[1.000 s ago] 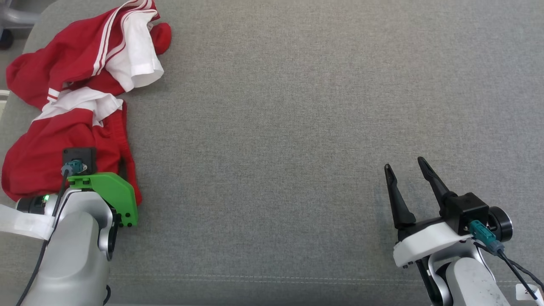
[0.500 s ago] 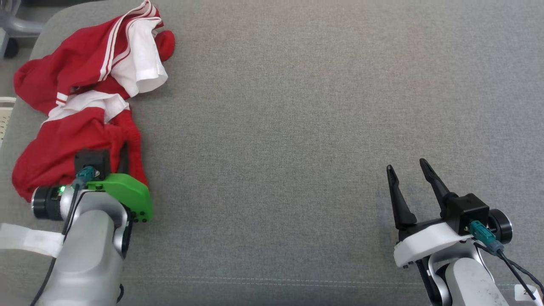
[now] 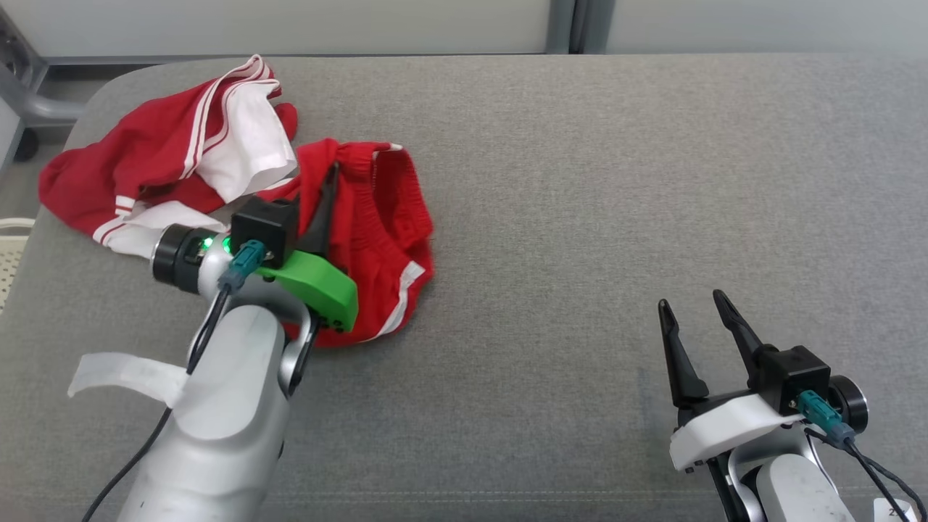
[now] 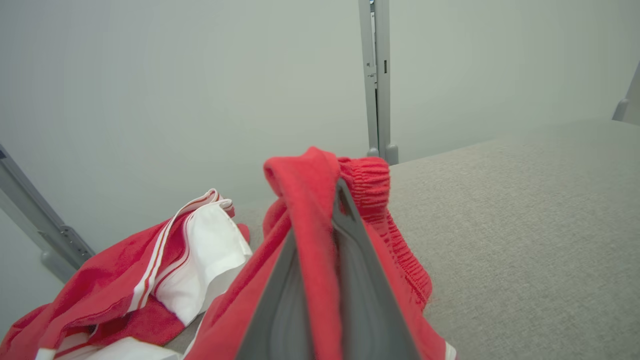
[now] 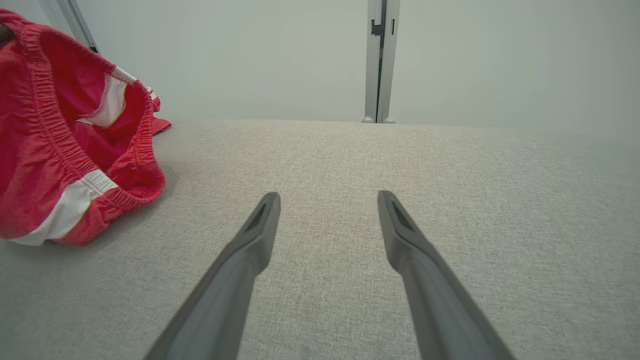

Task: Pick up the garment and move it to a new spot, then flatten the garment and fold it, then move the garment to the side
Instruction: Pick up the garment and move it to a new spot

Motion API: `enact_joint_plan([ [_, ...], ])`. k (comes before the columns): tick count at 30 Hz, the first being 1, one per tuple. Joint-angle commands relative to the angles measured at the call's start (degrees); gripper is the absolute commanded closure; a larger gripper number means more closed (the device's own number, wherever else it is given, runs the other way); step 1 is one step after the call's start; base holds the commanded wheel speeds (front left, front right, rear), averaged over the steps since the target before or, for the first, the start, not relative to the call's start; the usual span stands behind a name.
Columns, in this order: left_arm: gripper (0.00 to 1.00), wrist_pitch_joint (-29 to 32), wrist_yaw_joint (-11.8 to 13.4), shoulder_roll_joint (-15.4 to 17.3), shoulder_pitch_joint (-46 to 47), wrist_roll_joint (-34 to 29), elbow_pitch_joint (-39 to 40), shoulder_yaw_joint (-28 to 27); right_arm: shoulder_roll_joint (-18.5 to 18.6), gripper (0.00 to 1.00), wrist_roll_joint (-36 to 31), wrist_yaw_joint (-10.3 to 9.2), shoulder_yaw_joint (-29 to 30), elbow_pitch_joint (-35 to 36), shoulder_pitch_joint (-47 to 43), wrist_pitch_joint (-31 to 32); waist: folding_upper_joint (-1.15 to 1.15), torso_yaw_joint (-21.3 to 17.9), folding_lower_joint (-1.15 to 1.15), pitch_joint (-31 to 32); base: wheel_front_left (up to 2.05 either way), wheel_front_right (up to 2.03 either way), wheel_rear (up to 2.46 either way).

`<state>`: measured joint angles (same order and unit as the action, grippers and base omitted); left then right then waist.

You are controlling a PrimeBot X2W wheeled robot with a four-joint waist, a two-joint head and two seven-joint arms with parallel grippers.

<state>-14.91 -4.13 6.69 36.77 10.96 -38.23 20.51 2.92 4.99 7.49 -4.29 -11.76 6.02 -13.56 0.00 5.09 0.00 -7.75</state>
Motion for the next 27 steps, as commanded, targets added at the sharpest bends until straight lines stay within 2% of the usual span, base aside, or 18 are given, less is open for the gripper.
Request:
enact_joint_plan([
  [1, 1.0, 0.53, -0.4, -0.69, 1.32, -0.33, 1.08, 0.9, 0.06, 0.0, 0.31, 0.0, -0.04, -0.14, -0.58, -0.29, 0.0, -2.8, 0.0, 0.74, 0.0, 0.0, 0.0],
  [9, 1.0, 2.94, -1.44, -2.76, 5.0, -0.82, 3.73, 5.96, 0.02, 0.0, 0.9, 0.0, -0.34, 0.14, 0.46, -0.4, 0.0, -11.47, 0.0, -0.73, 0.0, 0.0, 0.0],
  [17, 1.0, 5.06, -2.64, -3.47, 10.86, -0.57, 3.64, 12.49, 0.0, 0.0, 2.07, 0.0, -0.54, 0.11, 1.62, -0.87, 0.0, -19.6, 0.0, -4.03, 0.0, 0.0, 0.0],
  [21, 1.0, 5.96, -2.92, -3.53, 13.06, 0.26, 2.38, 15.01, -0.04, 0.0, 2.97, 0.0, -1.47, -0.25, 2.31, -1.2, 0.0, -22.18, 0.0, -5.4, 0.0, 0.0, 0.0],
  [22, 1.0, 6.7, -3.1, -3.59, 14.46, 0.68, 0.61, 16.62, -0.02, 0.0, 3.72, -0.01, -2.33, -0.47, 2.98, -1.35, 0.0, -24.02, 0.0, -6.32, 0.0, 0.0, 0.0],
  [27, 1.0, 7.53, -3.2, -3.6, 17.25, 2.05, -4.65, 18.3, -0.02, 0.0, 5.14, 0.0, -4.7, -1.11, 4.28, -1.59, 0.0, -27.87, 0.0, -8.12, 0.0, 0.0, 0.0],
])
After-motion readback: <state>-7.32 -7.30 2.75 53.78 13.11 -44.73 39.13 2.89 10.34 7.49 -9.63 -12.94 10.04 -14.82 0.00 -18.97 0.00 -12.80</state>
